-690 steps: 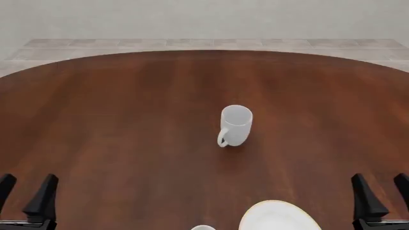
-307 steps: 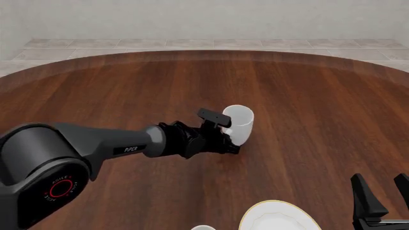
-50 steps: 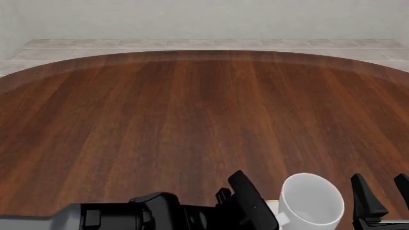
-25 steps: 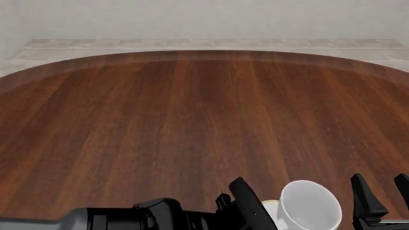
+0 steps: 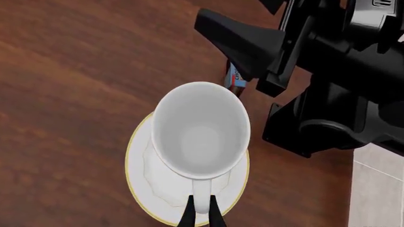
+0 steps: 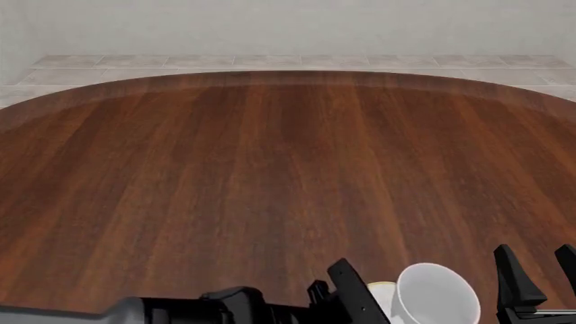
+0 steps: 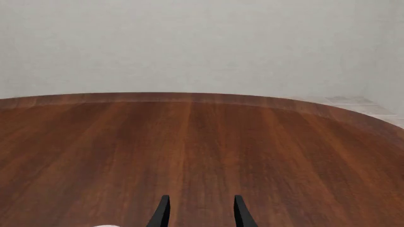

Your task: Put the white mug on the plate.

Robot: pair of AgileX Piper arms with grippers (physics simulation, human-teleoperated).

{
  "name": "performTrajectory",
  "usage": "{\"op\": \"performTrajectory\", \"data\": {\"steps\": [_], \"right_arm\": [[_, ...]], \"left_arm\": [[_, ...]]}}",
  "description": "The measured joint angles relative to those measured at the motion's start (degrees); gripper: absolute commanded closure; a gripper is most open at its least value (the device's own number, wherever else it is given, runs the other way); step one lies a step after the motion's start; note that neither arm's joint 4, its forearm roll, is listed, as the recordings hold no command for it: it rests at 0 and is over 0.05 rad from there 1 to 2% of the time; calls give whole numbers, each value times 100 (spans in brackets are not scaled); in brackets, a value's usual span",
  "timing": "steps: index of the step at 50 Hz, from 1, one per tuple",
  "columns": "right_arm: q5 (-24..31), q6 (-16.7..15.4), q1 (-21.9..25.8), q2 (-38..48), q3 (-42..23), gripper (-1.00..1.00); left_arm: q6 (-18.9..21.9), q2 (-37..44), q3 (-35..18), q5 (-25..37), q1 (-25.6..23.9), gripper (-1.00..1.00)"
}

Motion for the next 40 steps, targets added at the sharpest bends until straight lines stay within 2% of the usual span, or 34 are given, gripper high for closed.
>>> {"op": "performTrajectory", "data": {"steps": [40], "right_arm": [[0, 0, 0, 0, 0, -100]], "left_arm": [[22, 228, -9, -153, -22, 100]]}}
